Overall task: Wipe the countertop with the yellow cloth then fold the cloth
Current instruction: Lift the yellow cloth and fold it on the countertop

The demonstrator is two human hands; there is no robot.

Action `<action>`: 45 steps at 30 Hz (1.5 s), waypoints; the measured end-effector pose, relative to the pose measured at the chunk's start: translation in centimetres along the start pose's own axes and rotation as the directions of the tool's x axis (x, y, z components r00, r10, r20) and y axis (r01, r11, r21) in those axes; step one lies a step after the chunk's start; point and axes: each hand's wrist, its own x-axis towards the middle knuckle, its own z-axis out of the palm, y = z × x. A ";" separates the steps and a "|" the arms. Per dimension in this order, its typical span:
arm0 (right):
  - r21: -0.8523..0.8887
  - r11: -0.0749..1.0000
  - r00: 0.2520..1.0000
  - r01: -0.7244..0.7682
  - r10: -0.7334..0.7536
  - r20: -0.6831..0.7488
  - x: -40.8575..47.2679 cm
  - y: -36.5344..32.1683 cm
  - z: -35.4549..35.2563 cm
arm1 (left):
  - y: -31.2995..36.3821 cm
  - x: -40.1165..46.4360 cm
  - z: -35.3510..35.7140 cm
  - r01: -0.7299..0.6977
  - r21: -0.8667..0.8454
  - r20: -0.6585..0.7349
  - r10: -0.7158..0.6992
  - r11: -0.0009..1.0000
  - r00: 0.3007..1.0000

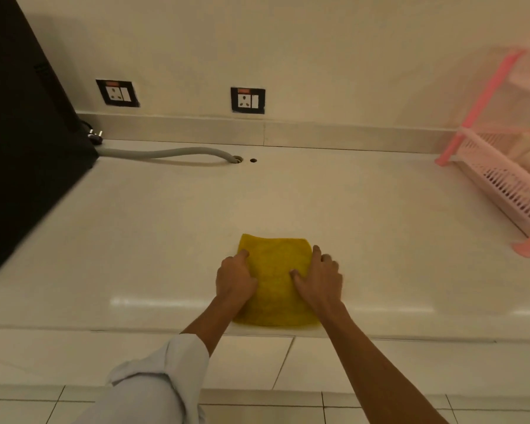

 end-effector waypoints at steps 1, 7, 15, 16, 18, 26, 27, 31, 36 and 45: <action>0.061 0.998 0.999 -0.010 0.007 0.039 0.5 0.0 -0.2 | 0.4 0.4 0.0 0.028 -0.011 -0.005 -0.028 1.000 1.000; 0.227 0.973 0.995 -0.035 0.014 0.094 4.1 0.2 -1.6 | 2.5 2.6 0.2 0.032 -0.122 0.011 -0.030 0.992 0.999; 0.253 0.958 0.991 0.134 -0.126 -0.049 9.6 3.2 -4.6 | 6.5 7.7 0.8 -0.194 -0.174 -0.053 0.188 0.965 0.981; 0.266 0.949 0.984 0.172 -0.153 -0.089 10.3 3.5 -5.3 | 7.2 8.3 0.7 -0.228 -0.176 -0.064 0.220 0.958 0.973; 0.281 0.931 0.966 0.234 -0.190 -0.176 12.1 3.9 -7.3 | 8.9 9.7 0.3 -0.275 -0.198 -0.072 0.266 0.941 0.961; 0.391 0.858 0.919 0.333 -0.203 -0.337 18.6 4.7 -15.9 | 15.8 15.1 -3.2 -0.343 -0.333 -0.022 0.356 0.878 0.934; 0.413 0.849 0.923 0.330 -0.199 -0.330 19.3 5.0 -16.9 | 16.6 15.7 -3.5 -0.357 -0.345 -0.011 0.376 0.868 0.926; 0.547 0.805 0.957 0.229 -0.083 -0.279 22.1 6.5 -20.2 | 20.2 18.1 -4.2 -0.407 -0.338 0.053 0.449 0.849 0.892; 0.560 0.807 0.955 0.189 -0.019 -0.296 24.8 8.9 -22.3 | 24.2 21.0 -3.7 -0.443 -0.325 0.105 0.497 0.836 0.861; 0.630 0.766 0.951 0.126 0.088 -0.298 31.4 12.8 -19.8 | 27.1 26.5 1.0 -0.371 -0.265 0.196 0.426 0.890 0.883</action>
